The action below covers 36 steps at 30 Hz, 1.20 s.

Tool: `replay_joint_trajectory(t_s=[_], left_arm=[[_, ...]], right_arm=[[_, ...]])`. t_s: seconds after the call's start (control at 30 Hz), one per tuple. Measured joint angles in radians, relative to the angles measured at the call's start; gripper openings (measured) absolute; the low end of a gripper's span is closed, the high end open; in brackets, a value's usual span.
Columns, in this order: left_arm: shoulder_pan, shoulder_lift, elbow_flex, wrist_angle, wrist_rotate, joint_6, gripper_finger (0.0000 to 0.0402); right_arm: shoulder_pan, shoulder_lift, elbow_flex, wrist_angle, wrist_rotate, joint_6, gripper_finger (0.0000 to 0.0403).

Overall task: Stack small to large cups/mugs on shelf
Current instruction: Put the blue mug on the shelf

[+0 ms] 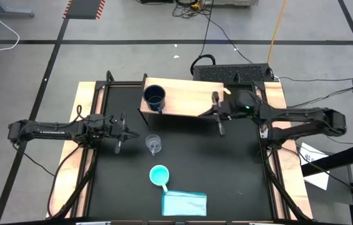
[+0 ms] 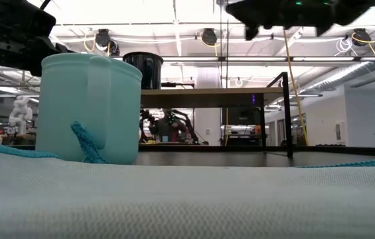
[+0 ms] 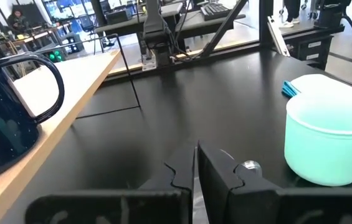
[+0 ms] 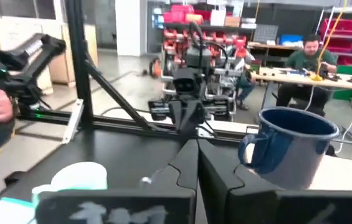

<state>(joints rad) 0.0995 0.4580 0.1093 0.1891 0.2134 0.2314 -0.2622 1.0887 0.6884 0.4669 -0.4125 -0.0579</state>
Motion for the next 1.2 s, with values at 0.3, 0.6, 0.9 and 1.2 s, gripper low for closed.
replay_joint_trajectory(t_s=[0.3,0.6,0.9,1.2], left_arm=[[0.000,0.000,0.000,0.004,0.000,-0.009,0.0024],[0.000,0.000,0.000,0.007,0.000,-0.031,0.0024],[0.000,0.000,0.000,0.007,0.000,-0.031,0.0024],[0.000,0.000,0.000,0.003,0.000,-0.031,0.0024]], right_arm=[[0.003,-0.251,-0.193,-0.002,0.071,0.058,0.0000],[0.003,-0.405,-0.329,-0.031,0.072,0.099,0.0000],[0.052,-0.520,-0.458,-0.022,0.080,0.122,0.0000],[0.123,-0.589,-0.571,0.018,0.125,0.126,0.0000]])
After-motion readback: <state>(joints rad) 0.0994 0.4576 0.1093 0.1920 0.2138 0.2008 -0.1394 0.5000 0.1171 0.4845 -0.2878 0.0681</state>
